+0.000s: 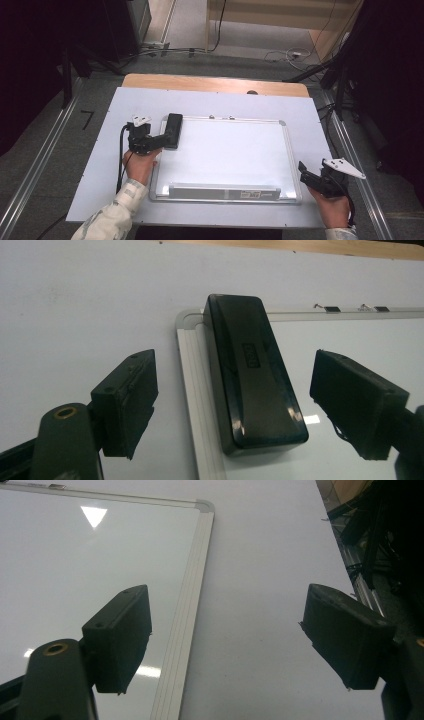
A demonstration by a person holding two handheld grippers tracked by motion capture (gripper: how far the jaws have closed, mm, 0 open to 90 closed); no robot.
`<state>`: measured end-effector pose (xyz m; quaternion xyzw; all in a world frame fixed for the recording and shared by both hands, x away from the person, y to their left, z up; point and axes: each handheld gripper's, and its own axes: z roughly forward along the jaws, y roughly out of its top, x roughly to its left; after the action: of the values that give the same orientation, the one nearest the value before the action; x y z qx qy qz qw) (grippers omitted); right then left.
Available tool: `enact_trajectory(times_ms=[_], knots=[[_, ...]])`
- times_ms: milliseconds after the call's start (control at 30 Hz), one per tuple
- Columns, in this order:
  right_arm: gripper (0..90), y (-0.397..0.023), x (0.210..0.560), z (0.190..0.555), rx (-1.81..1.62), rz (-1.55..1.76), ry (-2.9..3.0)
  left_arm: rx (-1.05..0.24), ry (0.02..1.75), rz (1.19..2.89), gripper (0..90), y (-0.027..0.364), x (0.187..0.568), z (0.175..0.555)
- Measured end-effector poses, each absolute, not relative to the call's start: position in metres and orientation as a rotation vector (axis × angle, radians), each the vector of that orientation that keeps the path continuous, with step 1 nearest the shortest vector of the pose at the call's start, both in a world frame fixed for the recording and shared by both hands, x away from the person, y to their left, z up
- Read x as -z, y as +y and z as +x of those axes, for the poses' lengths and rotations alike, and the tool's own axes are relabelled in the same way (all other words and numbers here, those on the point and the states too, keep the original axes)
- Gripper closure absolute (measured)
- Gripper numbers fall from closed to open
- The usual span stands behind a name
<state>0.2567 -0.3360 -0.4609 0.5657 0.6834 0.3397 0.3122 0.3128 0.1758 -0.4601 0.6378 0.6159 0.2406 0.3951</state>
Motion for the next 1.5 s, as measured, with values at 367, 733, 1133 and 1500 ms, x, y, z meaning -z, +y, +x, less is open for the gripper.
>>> enact_trajectory(times_ms=[367, 733, 1133, 1500], knots=[[18.4, -0.336, 0.461, 0.257, -0.892, 1.491, 1.802, -0.642, 1.560, 1.594, 19.4, 0.198, 0.463, 0.290], [18.4, -0.336, 0.461, 0.256, -0.891, 1.492, 1.800, -0.675, 1.569, 1.592, 19.4, 0.214, 0.467, 0.277], [18.4, -0.335, 0.461, 0.256, -0.890, 1.491, 1.801, -0.666, 1.597, 1.582, 19.4, 0.234, 0.471, 0.264], [18.4, -0.336, 0.461, 0.256, -0.891, 1.495, 1.798, -0.675, 1.613, 1.597, 19.4, 0.243, 0.476, 0.257]])
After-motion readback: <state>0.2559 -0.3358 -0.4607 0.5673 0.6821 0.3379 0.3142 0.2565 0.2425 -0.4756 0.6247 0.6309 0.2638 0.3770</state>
